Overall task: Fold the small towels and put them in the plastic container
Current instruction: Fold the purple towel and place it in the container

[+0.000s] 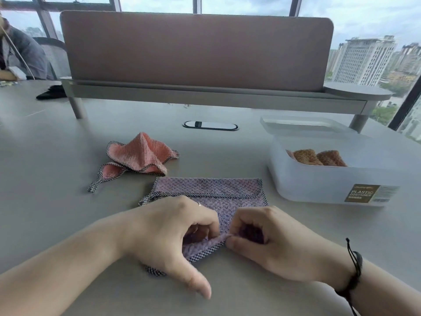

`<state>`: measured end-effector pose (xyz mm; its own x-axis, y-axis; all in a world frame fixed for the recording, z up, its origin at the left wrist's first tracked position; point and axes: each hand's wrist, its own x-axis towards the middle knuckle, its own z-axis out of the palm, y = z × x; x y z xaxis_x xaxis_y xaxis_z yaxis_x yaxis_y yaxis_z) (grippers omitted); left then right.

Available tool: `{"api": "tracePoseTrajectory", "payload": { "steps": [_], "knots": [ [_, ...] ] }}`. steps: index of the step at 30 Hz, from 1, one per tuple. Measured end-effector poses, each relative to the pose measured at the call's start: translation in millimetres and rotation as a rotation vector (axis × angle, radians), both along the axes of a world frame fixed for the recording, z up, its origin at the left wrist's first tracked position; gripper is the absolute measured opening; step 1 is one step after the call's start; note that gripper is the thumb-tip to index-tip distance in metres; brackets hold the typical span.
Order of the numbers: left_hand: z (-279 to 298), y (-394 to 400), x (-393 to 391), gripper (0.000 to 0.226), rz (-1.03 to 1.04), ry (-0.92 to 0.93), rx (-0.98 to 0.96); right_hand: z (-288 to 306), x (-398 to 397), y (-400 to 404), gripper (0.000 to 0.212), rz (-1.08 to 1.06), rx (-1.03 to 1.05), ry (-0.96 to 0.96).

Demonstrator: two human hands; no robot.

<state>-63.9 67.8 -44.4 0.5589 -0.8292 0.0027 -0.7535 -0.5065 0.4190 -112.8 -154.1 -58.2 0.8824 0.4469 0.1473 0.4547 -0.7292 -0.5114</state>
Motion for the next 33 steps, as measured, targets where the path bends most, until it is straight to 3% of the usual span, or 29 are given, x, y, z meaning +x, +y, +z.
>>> {"api": "tracePoseTrajectory", "payload": {
  "steps": [5,10,14,16,21,23,27,30,33],
  "knots": [
    [-2.1,5.8,6.5,0.032,0.079,0.108,-0.085,0.3,1.5,-1.0,0.015,-0.038,0.063,0.049],
    [2.4,25.1,26.0,0.039,0.218,0.195,-0.135,4.9,-2.9,-8.2,0.049,-0.03,-0.024,0.013],
    [6.2,41.1,38.4,0.041,0.281,0.307,-0.142,9.6,0.2,-17.2,0.052,-0.094,-0.048,-0.069],
    [4.7,44.3,42.8,0.042,0.297,0.298,-0.159,10.8,0.9,-20.2,0.056,-0.104,-0.092,-0.051],
    [-5.6,42.3,51.5,0.033,0.373,0.157,-0.24,7.4,-0.8,-17.6,0.09,-0.035,-0.219,-0.03],
    [-9.3,44.2,56.4,0.026,0.401,0.108,-0.255,5.8,0.0,-16.3,0.082,-0.03,-0.245,-0.065],
    [-9.8,47.0,60.7,0.023,0.426,0.065,-0.286,1.2,4.4,-19.6,0.025,-0.085,-0.184,-0.195],
    [-8.5,47.6,61.5,0.017,0.439,0.078,-0.309,-3.9,10.3,-23.1,0.047,-0.133,-0.091,-0.264],
    [-8.2,49.7,62.3,0.017,0.447,0.091,-0.283,-6.9,12.9,-24.8,0.053,-0.156,-0.009,-0.255]
  ]
}}
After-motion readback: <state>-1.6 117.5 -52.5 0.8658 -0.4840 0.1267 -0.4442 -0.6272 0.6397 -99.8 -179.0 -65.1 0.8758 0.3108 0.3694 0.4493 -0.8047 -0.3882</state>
